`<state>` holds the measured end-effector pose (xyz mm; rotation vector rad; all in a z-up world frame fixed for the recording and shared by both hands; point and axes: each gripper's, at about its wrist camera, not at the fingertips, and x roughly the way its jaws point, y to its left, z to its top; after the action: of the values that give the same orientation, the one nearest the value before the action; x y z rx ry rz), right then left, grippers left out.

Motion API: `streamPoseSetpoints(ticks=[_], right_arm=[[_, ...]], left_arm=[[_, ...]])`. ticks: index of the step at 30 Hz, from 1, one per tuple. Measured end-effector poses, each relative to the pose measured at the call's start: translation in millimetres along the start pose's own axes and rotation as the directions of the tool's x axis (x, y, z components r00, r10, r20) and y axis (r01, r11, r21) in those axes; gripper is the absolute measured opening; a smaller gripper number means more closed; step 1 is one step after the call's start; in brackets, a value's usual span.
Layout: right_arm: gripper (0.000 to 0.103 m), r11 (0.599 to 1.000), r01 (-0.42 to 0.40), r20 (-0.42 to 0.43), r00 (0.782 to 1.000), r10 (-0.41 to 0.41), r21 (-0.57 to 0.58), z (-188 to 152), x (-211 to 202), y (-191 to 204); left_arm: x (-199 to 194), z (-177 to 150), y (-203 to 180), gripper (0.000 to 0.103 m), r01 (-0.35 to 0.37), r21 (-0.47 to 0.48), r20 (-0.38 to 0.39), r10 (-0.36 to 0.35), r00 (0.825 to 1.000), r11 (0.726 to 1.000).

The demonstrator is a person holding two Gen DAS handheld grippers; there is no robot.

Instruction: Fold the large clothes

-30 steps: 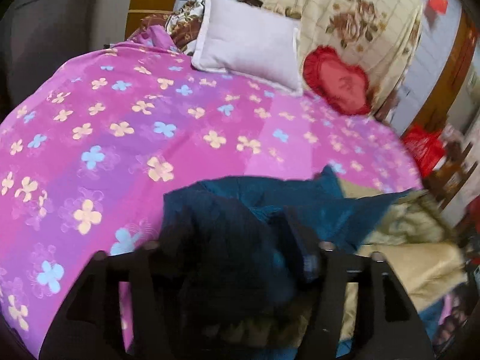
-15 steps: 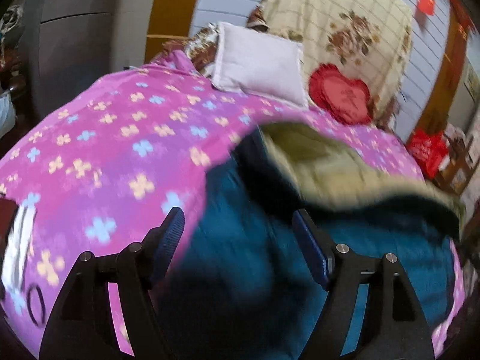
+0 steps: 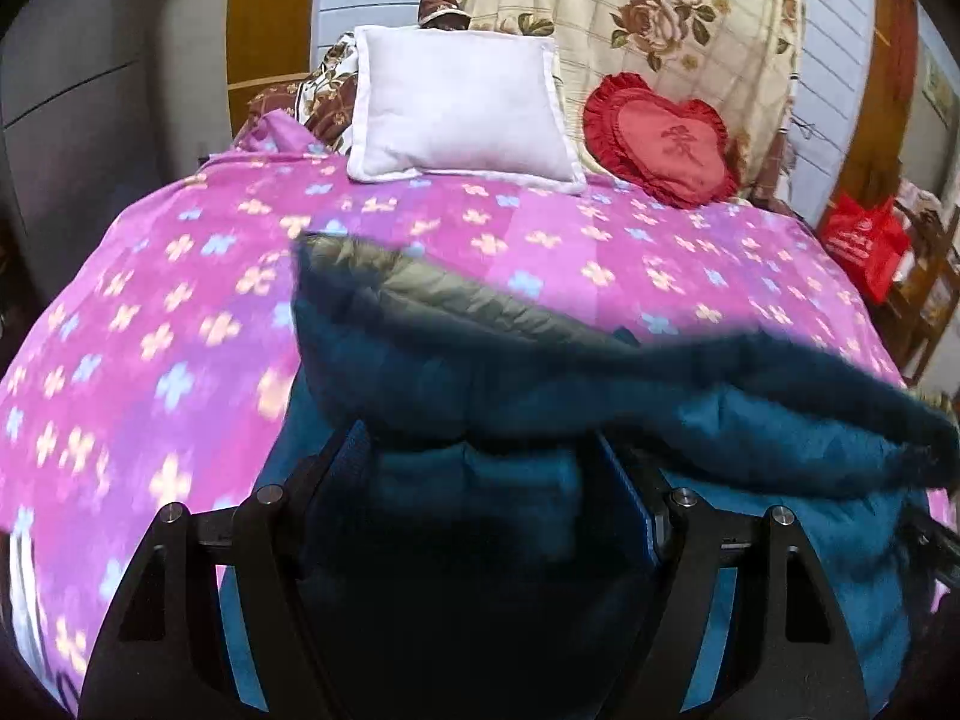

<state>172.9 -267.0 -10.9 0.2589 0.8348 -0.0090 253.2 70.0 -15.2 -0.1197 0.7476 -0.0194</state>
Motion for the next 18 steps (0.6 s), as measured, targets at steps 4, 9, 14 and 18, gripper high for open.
streamPoseSetpoints(ticks=[4,9,14,18], right_arm=[[0.103,0.997,-0.042,-0.068,0.997,0.047,0.069,24.0,31.5,-16.0],[0.103,0.983,-0.019,-0.050,0.998,0.029,0.180,27.4,49.9,-51.9],[0.103,0.985,-0.014,-0.049,0.999,0.022,0.175,25.3,55.1,-60.0],[0.103,0.985,-0.015,0.005,1.000,0.014,0.173,23.8,31.4,-57.2]], left_arm=[[49.6,13.0,10.5,0.075,-0.133,-0.012,-0.061,0.132,0.989,0.991],[79.1,-3.7,31.0,0.079,-0.132,-0.074,-0.111,0.123,0.986,0.989],[72.7,-3.7,28.4,0.080,-0.172,-0.061,-0.097,0.166,0.981,0.983],[23.0,-2.9,16.4,0.079,-0.138,-0.004,0.039,0.138,0.990,0.990]])
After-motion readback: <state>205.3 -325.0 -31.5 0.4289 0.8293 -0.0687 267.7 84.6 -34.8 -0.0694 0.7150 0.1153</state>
